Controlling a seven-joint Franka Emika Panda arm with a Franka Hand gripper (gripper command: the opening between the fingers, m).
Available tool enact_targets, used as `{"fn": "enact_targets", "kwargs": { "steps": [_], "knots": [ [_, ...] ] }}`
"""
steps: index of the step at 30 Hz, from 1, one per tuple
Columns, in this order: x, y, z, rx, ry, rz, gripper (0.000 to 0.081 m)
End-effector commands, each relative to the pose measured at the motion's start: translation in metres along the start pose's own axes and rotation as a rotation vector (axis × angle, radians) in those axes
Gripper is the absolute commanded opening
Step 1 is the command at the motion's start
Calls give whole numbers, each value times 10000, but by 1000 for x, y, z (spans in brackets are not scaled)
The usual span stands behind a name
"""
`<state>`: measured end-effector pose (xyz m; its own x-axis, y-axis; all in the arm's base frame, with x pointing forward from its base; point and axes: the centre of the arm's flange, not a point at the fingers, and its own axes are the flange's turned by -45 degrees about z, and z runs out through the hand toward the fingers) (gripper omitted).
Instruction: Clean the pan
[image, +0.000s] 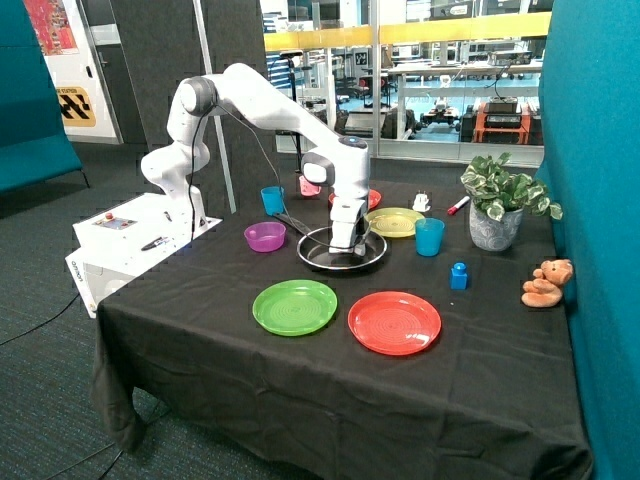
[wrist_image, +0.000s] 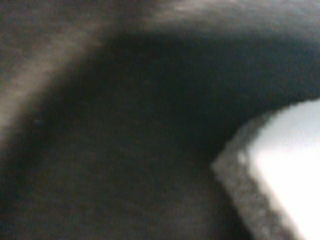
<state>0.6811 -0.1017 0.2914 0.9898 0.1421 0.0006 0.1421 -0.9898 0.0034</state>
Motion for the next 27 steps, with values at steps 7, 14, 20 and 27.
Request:
{"fn": "enact_targets", "kwargs": {
  "steps": [7,14,20,27],
  "knots": [
    [-23,29,-3,34,-6,201,0],
    [-43,27,0,34,-6,101,0],
    [-54,20,4,34,-6,-10,0],
    [-59,4,7,34,-5,-275,0]
  ]
}}
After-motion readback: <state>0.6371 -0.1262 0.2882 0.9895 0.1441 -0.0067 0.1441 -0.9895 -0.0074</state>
